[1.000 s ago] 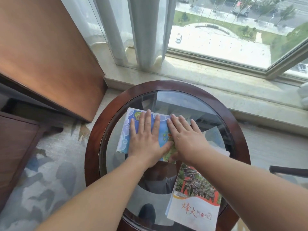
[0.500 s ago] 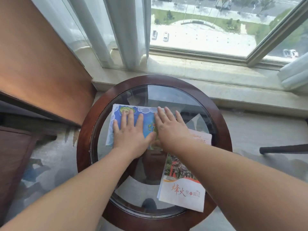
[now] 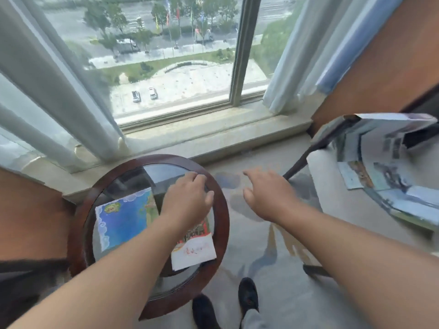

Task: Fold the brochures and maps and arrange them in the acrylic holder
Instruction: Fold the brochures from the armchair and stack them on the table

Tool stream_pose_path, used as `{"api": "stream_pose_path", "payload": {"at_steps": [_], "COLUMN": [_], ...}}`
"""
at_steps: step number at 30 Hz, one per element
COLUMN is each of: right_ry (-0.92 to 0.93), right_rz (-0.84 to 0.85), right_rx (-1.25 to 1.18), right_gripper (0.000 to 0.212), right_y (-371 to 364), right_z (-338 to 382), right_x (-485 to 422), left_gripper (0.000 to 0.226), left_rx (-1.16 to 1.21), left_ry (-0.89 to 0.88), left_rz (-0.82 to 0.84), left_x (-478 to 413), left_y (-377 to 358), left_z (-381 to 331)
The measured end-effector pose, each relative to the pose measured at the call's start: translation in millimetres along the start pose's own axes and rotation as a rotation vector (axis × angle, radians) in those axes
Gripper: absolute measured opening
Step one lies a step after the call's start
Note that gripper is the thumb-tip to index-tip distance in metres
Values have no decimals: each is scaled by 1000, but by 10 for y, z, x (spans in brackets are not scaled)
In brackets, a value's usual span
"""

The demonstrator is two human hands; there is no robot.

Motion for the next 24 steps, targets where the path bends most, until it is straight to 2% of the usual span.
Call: {"api": "stream_pose_path", "payload": {"at_steps": [6,13,19,24], "right_ry": [-170,-263,-351,-430], "right_rz": [-124,-222,-236,-253], "right_rx": [-148,-245,-294,-337], "right_gripper": [41,40,40,39], "right_y": [421,485,505,543], "right_z": [-873,-1949,-2962,-3665], "right_x": [793,1718,2509,2954], "left_gripper": [46,51,44,49], "left_rx": [-100,-180,-215,-245], "left_ry": [-211,-361,-466,-525], "left_rz": [15,122,131,147], "left_x": [-42,124,344,402], "left_y": [170,-112,-397,-610], "left_z": [-1294,-2645,-3894,-4702]}}
Point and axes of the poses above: each hand's wrist, its own x-axis away from the middle knuckle, its own y-axis out of the back of the hand, z = x × y, the point moved 6 cm from there along -x, towards the middle knuckle, and after that the axes turned 11 degrees about z, right-handed, at the moved point
